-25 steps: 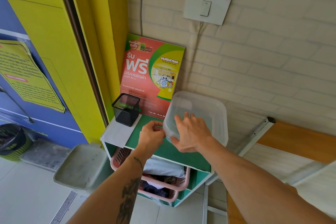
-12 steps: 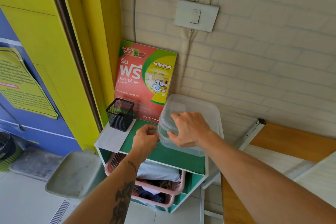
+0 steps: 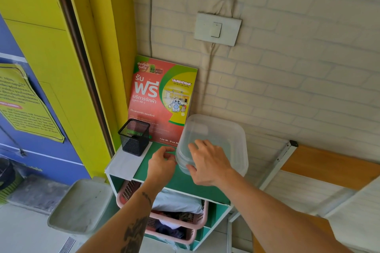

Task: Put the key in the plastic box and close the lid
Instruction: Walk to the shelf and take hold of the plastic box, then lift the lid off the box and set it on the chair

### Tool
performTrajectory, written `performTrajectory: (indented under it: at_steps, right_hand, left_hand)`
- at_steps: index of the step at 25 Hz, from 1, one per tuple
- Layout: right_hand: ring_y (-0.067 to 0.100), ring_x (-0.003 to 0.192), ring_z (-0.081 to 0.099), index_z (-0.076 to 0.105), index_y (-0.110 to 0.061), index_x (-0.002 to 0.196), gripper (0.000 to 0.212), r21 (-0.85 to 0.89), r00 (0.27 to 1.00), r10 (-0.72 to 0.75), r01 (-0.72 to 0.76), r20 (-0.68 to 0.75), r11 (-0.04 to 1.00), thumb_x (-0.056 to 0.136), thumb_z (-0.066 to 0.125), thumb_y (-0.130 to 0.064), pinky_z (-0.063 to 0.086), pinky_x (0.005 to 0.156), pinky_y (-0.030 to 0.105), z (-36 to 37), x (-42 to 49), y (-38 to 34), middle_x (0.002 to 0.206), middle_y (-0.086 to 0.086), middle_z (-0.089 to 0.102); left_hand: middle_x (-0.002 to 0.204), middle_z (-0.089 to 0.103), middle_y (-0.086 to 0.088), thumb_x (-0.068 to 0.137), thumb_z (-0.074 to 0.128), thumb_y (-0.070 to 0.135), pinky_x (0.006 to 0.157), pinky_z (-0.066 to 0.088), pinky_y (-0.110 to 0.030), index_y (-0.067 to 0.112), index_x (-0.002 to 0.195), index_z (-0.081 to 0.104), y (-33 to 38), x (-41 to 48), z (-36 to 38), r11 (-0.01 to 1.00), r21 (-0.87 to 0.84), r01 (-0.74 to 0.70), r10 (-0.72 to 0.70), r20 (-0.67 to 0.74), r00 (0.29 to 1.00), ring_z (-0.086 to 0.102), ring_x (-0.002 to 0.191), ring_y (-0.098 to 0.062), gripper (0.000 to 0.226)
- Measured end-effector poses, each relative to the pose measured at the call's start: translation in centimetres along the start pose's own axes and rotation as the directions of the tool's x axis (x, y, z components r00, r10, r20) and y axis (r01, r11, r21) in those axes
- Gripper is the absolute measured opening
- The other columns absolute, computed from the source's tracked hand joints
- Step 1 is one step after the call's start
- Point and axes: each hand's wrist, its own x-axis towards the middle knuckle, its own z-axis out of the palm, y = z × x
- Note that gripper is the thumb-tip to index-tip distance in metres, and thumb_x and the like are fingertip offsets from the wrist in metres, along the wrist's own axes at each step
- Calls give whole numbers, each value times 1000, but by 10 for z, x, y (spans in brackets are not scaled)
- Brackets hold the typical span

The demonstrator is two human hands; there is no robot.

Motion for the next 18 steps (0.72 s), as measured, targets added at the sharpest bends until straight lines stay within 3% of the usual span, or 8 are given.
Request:
performTrajectory:
  at_steps: [2, 5, 8, 11, 14, 18]
  right_hand:
    - [31, 113, 51, 50, -13, 127, 56, 77, 998, 38, -35, -46, 996, 85, 50, -50, 50, 85, 45, 1, -3, 8, 125, 8, 54]
    - [27, 125, 44, 44, -16, 139, 63, 253, 972, 207, -173, -112, 952, 87, 45, -53, 47, 96, 44, -1, -9, 36, 139, 6, 46]
    - [27, 138, 32, 34, -20, 146, 66, 357, 902, 430, -387, -48, 850, 90, 47, -52, 41, 106, 47, 8, -17, 75, 152, 6, 32]
    - [29, 144, 26, 26, -27, 150, 70, 506, 787, 606, -572, 116, 645, 90, 51, -52, 35, 111, 50, 23, -27, 101, 159, 5, 23]
    - [27, 144, 28, 22, -28, 152, 72, 639, 734, 650, -599, 197, 483, 90, 55, -49, 30, 114, 47, 32, -35, 103, 161, 3, 22]
    - [23, 151, 12, 15, -30, 155, 75, 701, 758, 609, -566, 234, 435, 93, 53, -48, 19, 119, 45, 34, -33, 88, 166, 1, 6]
  left_hand:
    - [95, 71, -2, 86, 47, 7, 68, 56, -37, 25, 99, 64, 6, 3, -1, 997, 42, -72, 74, -44, 996, 70, 84, -25, 28]
    - [114, 68, -3, 92, 47, 14, 86, 55, -42, 18, 115, 63, 23, 10, 1, 972, 135, -194, 207, -91, 974, 64, 96, -23, 28]
    - [132, 58, -4, 95, 47, 21, 98, 46, -39, 19, 135, 51, 40, 13, 8, 923, 236, -304, 306, 29, 951, 57, 111, -21, 40]
    - [150, 42, -4, 96, 46, 27, 110, 34, -40, 19, 149, 33, 44, 16, 16, 883, 331, -332, 286, 182, 941, 44, 132, -25, 54]
    - [161, 24, -3, 97, 44, 32, 117, 23, -39, 17, 154, 18, 43, 16, 23, 878, 354, -322, 245, 245, 938, 26, 145, -23, 64]
    - [163, 17, -3, 97, 46, 32, 119, 21, -41, 18, 155, 10, 39, 14, 31, 869, 346, -353, 274, 258, 927, 22, 147, -24, 70]
